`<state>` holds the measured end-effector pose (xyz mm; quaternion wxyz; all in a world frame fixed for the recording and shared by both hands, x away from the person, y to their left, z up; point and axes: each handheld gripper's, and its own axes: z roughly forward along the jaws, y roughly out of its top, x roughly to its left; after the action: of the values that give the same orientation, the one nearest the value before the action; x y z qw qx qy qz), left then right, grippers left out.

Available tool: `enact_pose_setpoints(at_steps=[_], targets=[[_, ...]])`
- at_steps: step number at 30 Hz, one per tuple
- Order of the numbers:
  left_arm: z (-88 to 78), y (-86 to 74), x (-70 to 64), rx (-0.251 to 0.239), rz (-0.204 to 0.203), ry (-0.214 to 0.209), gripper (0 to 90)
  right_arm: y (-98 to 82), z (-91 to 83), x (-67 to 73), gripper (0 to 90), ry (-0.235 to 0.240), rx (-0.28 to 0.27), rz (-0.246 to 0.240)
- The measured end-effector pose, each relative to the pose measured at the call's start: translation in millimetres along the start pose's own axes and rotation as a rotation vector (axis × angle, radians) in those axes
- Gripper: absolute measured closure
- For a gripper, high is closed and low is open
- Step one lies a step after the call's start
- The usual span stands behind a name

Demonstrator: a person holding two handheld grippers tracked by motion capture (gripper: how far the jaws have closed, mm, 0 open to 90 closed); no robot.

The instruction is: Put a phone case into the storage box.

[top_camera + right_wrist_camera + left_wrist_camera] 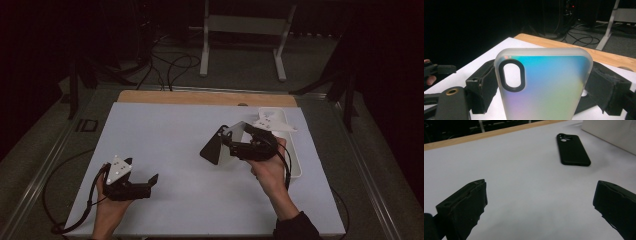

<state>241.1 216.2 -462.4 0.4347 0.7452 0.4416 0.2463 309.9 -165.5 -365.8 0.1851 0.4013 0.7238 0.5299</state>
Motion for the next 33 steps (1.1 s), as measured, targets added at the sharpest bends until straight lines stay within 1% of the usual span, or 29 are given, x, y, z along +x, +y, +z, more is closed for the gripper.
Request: enact_pose_setpoints(at_steps=[3,6,7,10,15,17,22,23,25,28,30,31,32,33], targets=[[-4.7,-6.1,5.7,-0.008,-0.007,0.017,0.0,1.1,-0.1,-1.7,16.9,-0.009,0.000,0.000],[-8.2,-13.2,12.3,-0.006,-0.031,0.030,0.0,2.2,-0.8,-3.2,16.9,-0.015,0.003,-0.006],[-8.2,-13.2,12.3,-0.006,-0.031,0.030,0.0,2.2,-0.8,-3.2,16.9,-0.015,0.003,-0.006],[-11.5,-19.7,17.2,-0.002,-0.044,0.041,0.0,3.8,-1.4,-6.4,16.9,-0.023,0.000,-0.008],[-14.6,-26.7,21.7,0.000,-0.048,0.054,0.0,6.6,-2.3,-10.8,16.9,-0.030,-0.004,-0.005],[-15.3,-29.4,22.6,-0.002,-0.053,0.062,0.0,7.5,-2.5,-12.4,16.9,-0.037,-0.005,-0.007],[-16.6,-34.3,24.3,-0.008,-0.053,0.064,0.0,9.7,-2.9,-17.0,16.9,-0.053,-0.007,-0.014],[-16.7,-35.4,24.6,-0.005,-0.053,0.069,0.0,11.7,-2.9,-21.6,16.9,-0.065,-0.012,-0.017],[-16.9,-37.7,25.3,-0.012,-0.051,0.068,0.0,13.6,-2.9,-24.7,16.9,-0.072,-0.016,-0.013],[-16.3,-39.1,25.5,-0.005,-0.046,0.076,0.0,15.4,-3.2,-28.3,16.9,-0.083,-0.018,-0.016],[-15.2,-40.5,25.9,-0.004,-0.051,0.074,0.0,17.5,-3.6,-33.0,16.9,-0.096,-0.021,-0.019],[-15.2,-40.5,25.9,-0.004,-0.051,0.074,0.0,17.5,-3.6,-33.0,16.9,-0.096,-0.021,-0.019],[-14.9,-40.5,25.8,-0.006,-0.052,0.077,0.0,19.8,-3.8,-37.4,16.9,-0.111,-0.021,-0.016],[-14.9,-40.5,25.8,-0.006,-0.052,0.077,0.0,20.9,-3.8,-39.1,16.9,-0.117,-0.022,-0.014]])
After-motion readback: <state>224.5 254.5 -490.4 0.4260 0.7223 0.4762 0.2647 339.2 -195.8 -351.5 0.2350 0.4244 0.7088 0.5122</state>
